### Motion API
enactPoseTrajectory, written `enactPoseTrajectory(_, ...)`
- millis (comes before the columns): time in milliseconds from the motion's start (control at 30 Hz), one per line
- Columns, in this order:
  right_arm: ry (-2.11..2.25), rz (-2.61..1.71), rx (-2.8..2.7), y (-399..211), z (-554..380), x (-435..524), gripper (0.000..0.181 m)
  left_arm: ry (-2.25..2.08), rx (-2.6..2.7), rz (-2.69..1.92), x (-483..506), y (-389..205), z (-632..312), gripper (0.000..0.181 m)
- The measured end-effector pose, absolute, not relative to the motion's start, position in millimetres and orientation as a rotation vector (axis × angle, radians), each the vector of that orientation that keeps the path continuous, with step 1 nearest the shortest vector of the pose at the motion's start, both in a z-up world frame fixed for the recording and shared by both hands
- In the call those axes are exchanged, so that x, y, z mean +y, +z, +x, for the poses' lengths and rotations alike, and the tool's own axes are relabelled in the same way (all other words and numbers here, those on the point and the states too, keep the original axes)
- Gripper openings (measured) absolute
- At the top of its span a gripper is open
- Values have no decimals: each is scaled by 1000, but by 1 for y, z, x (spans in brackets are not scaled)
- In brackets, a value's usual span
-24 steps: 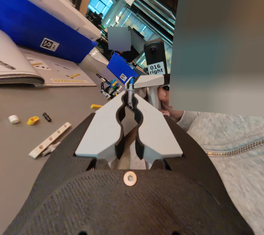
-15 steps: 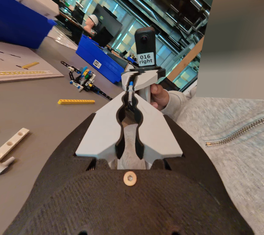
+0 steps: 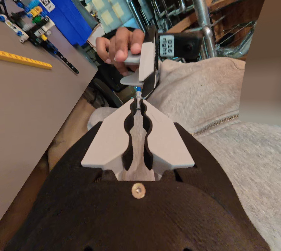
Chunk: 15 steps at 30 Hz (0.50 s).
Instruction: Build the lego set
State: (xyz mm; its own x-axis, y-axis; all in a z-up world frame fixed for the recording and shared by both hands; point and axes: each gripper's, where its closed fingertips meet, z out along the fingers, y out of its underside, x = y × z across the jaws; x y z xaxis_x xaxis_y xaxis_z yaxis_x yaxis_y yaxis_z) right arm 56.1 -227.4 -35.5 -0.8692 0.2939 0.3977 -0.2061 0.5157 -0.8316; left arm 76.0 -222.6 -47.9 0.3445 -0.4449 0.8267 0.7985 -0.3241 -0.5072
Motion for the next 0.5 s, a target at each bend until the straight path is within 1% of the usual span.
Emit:
enactPoseTrajectory(33, 1334, -21, -2285, -38, 57, -231, 15, -1311, -337, -1411, -223, -48, 78, 0)
enactPoseTrajectory(133, 1429, 11, -2377, -40, 61, -235, 19, -1335, -317, -1412, -225, -47, 81, 0)
enactPoseTrajectory(300, 1489, 64, -2488, -45, 68, -235, 14, -1390, -288, -1409, -227, -46, 87, 0)
enactPoseTrajectory(500, 1559, 155, -2597, -48, 84, -238, 14, -1462, -220, -1439, -229, -47, 103, 0)
